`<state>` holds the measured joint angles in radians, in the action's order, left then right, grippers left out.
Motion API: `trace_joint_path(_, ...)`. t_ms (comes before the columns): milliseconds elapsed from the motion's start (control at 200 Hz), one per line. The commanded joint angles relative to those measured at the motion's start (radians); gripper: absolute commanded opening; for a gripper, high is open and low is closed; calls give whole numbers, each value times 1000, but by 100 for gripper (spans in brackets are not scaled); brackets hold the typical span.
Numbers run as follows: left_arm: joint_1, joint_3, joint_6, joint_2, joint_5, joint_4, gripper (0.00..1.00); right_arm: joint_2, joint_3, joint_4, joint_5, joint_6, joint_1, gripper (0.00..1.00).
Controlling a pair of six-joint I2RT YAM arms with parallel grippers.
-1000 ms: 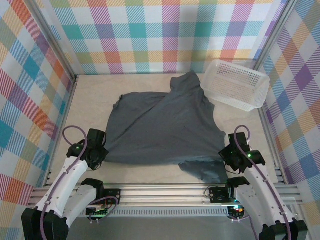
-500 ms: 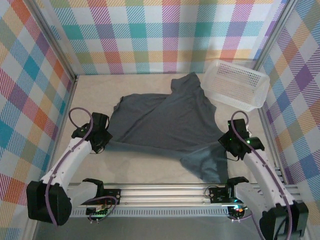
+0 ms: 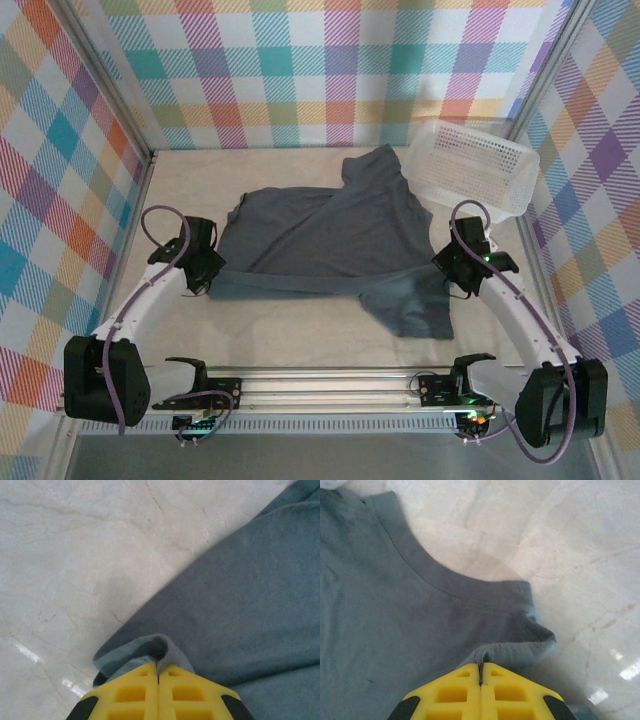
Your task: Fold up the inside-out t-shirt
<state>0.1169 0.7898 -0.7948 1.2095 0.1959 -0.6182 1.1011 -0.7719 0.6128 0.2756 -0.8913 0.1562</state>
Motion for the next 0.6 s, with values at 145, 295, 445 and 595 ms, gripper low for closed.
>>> trace_joint_path(145,-17,-46,-16,113,27,104,10,215,-8,-167,-1,84,-17,11)
trace_joint_path(295,-18,-57,-6,97,30,100,32,203,-9,-99,-17,108,-33,42)
trace_joint_path(445,-17,-68,70,-96,82,80,40,9,90,-5,-16,75,-38,50)
trace_joint_path(595,-1,-53,232,-211,-151,117,42,-150,238,61,-123,16,-42,53)
